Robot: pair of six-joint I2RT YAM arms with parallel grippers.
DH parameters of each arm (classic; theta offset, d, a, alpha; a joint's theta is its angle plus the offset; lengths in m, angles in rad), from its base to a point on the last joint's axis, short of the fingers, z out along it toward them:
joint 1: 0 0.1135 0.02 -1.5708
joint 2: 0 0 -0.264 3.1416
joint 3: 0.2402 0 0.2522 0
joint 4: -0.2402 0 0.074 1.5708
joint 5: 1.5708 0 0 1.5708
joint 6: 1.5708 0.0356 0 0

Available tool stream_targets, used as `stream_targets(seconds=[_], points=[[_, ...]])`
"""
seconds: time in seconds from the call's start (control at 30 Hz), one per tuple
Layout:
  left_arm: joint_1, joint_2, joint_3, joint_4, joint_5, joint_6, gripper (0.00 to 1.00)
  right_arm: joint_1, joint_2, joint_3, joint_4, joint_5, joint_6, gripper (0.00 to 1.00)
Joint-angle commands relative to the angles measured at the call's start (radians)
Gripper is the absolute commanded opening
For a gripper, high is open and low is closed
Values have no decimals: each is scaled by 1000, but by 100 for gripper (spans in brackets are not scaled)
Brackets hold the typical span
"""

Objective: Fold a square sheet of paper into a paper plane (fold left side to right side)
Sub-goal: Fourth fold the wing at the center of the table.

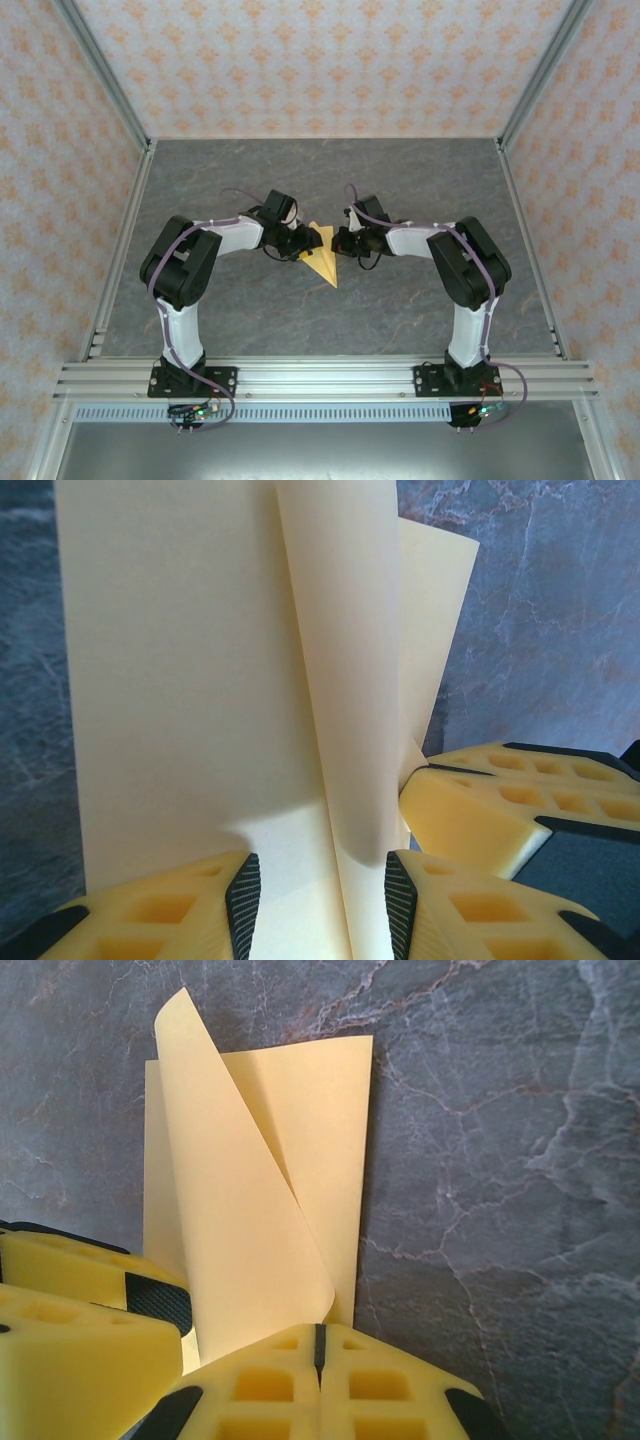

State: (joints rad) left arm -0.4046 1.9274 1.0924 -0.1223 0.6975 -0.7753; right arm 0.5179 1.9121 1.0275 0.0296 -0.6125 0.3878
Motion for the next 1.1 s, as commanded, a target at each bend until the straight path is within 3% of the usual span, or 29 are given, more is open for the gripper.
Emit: stream_targets(seconds=[0.0, 1.07], points=[[-4, 23, -4, -38, -39, 21, 41, 12, -26, 29, -10, 17, -17, 4], [-4, 22, 0, -44, -35, 22, 41, 14, 31, 66, -73, 54, -41, 4]])
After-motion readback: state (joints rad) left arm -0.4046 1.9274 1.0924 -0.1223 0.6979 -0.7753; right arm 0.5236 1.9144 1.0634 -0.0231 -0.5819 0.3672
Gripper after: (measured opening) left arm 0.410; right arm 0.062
